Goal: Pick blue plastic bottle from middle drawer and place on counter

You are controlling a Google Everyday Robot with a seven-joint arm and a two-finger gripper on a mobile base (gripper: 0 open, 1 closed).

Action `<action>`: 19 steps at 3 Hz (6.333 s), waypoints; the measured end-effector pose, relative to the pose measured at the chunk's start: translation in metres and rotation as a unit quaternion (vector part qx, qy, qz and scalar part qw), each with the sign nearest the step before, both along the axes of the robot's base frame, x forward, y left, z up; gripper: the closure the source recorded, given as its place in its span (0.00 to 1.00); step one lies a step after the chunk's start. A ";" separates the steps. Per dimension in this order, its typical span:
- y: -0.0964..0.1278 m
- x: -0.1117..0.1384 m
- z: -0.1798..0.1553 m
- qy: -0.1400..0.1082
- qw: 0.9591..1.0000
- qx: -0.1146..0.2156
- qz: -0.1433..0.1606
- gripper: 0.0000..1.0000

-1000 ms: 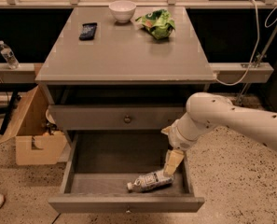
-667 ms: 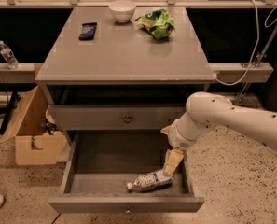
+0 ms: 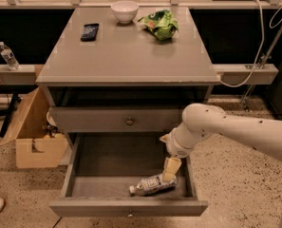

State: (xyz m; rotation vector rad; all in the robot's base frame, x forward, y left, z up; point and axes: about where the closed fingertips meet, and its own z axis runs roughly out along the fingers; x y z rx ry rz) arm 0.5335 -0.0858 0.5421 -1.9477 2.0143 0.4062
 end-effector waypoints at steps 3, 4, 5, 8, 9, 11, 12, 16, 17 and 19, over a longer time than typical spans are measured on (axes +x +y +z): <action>0.020 0.015 -0.076 -0.019 0.999 0.010 0.043 0.00; 0.024 0.021 -0.100 -0.027 0.998 0.011 0.053 0.00; 0.025 0.027 -0.120 -0.037 0.997 0.003 0.063 0.00; 0.005 0.020 -0.162 -0.036 0.996 0.006 0.083 0.19; 0.001 0.011 -0.165 -0.031 0.996 0.009 0.084 0.43; -0.015 -0.006 -0.143 -0.035 0.996 0.032 0.072 0.97; -0.046 0.001 -0.081 -0.056 0.995 0.063 0.055 1.00; -0.097 0.004 0.027 -0.106 0.990 0.076 0.046 1.00; -0.109 0.009 0.092 -0.130 0.989 0.056 0.050 1.00; -0.114 0.019 0.164 -0.140 0.988 0.038 0.050 1.00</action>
Offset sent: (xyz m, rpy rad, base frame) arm 0.0186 0.0209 -0.0787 0.0501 -0.0402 0.0899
